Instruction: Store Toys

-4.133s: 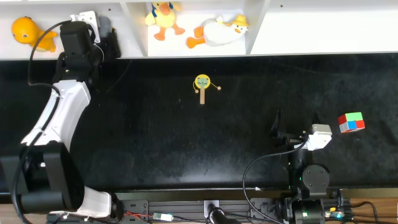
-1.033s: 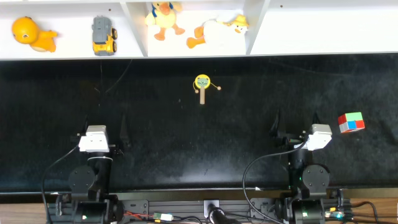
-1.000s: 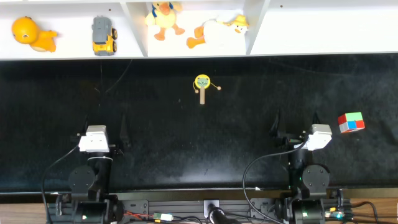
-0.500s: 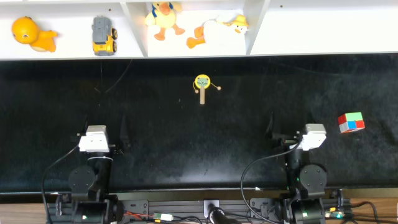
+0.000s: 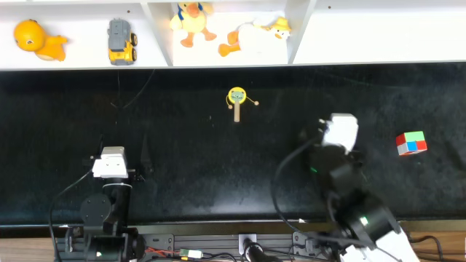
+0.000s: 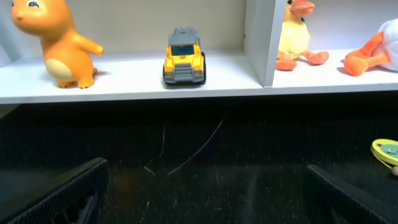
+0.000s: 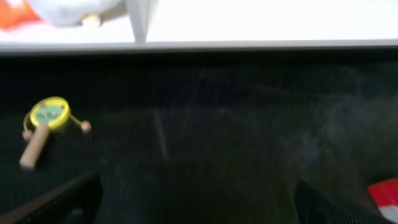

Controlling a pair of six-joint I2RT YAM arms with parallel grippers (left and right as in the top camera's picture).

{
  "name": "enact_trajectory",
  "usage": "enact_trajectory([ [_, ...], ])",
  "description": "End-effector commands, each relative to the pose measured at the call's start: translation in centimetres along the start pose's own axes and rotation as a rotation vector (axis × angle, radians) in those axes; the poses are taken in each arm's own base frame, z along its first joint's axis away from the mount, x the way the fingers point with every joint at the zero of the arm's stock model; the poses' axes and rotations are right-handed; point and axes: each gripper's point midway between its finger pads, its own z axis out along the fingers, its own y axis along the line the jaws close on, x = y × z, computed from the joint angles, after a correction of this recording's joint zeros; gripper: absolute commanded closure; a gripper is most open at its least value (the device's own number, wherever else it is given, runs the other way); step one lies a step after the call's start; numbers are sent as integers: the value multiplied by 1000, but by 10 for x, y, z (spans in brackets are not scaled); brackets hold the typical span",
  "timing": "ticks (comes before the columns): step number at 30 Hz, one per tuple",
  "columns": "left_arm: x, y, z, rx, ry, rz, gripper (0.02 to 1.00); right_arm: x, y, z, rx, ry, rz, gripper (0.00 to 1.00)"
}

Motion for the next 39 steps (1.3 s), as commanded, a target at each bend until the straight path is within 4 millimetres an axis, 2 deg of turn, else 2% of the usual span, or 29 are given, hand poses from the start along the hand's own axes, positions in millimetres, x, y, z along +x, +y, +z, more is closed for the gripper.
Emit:
enact_trajectory([
  [1, -1, -5, -1, 22, -8, -2, 20, -17, 25, -1, 70, 21, 66, 5],
  [4, -1, -5, -1, 22, -8, -2, 20, -10, 58, 7, 42, 76, 89, 5],
  [9, -1, -5, -1, 22, -8, -2, 20, 13, 109, 23, -25, 207, 171, 5],
  [12, -1, -5, -1, 22, -8, -2, 20, 20, 143, 28, -135, 282, 219, 5],
  [14, -1, -4, -1, 22, -8, -2, 20, 24, 158, 29, -193, 317, 226, 5],
  [19, -1, -5, -1, 22, -8, -2, 20, 48, 174, 38, -212, 412, 189, 5],
  [22, -1, -5, -1, 22, -8, -2, 20, 54, 184, 44, -202, 430, 164, 5],
  [29, -1, -5, -1, 22, -8, -2, 20, 49, 205, 55, -163, 466, 119, 5],
  [33, -1, -5, -1, 22, -8, -2, 20, 47, 215, 63, -155, 482, 36, 1],
  [39, -1, -5, -1, 22, -8, -2, 20, 48, 215, 77, -70, 499, -13, 12],
])
